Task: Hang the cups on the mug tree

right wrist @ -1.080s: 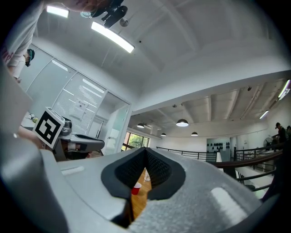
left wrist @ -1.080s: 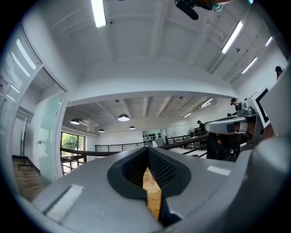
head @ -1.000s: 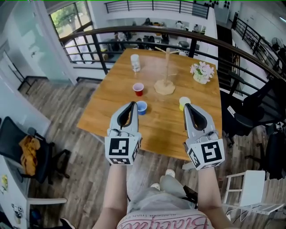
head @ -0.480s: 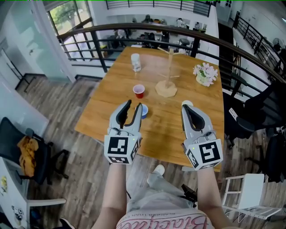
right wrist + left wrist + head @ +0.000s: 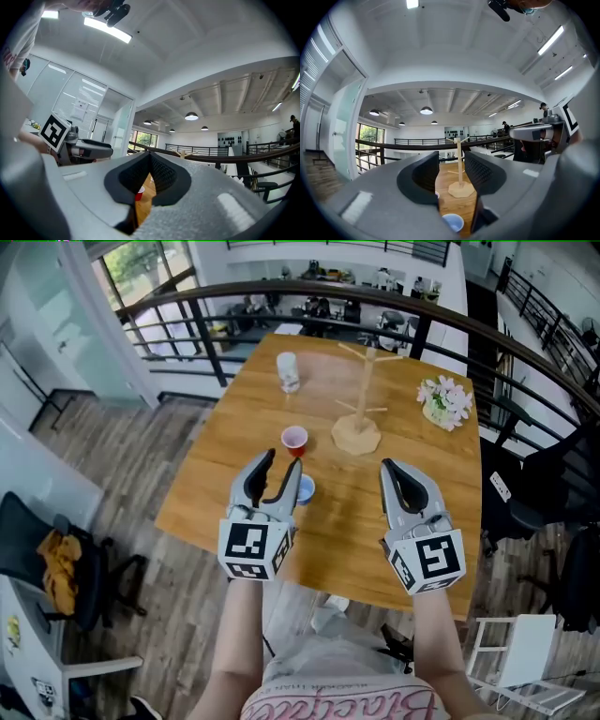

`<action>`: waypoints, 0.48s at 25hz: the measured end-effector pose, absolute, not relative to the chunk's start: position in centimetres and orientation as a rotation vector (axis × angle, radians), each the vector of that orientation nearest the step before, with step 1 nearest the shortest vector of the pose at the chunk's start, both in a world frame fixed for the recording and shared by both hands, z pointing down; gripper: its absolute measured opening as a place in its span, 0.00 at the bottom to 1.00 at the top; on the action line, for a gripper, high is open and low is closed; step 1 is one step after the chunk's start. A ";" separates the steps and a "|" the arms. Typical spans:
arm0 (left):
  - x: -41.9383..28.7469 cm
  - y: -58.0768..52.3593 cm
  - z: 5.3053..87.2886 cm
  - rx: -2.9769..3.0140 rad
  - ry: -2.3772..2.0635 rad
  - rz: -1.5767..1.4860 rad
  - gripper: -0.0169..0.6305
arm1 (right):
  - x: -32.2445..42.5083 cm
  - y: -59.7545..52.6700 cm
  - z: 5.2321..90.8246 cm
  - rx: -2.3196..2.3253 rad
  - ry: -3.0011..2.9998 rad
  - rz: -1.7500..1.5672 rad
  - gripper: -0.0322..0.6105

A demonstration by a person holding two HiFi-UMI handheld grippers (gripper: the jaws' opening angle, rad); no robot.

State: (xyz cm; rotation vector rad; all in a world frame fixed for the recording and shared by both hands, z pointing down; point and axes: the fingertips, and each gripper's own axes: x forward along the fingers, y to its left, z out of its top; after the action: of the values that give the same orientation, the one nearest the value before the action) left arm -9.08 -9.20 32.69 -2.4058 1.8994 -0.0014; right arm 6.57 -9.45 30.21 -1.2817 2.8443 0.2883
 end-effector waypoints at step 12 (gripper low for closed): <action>-9.9 -15.6 41.3 -2.568 1.941 -0.194 0.42 | 5.2 -16.8 36.2 -1.337 2.926 0.104 0.05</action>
State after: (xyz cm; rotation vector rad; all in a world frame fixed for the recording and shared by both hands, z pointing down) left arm -9.95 -15.58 41.30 -2.5680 1.9414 -0.1938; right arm 5.17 -16.84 36.24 -1.3369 2.9259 0.1042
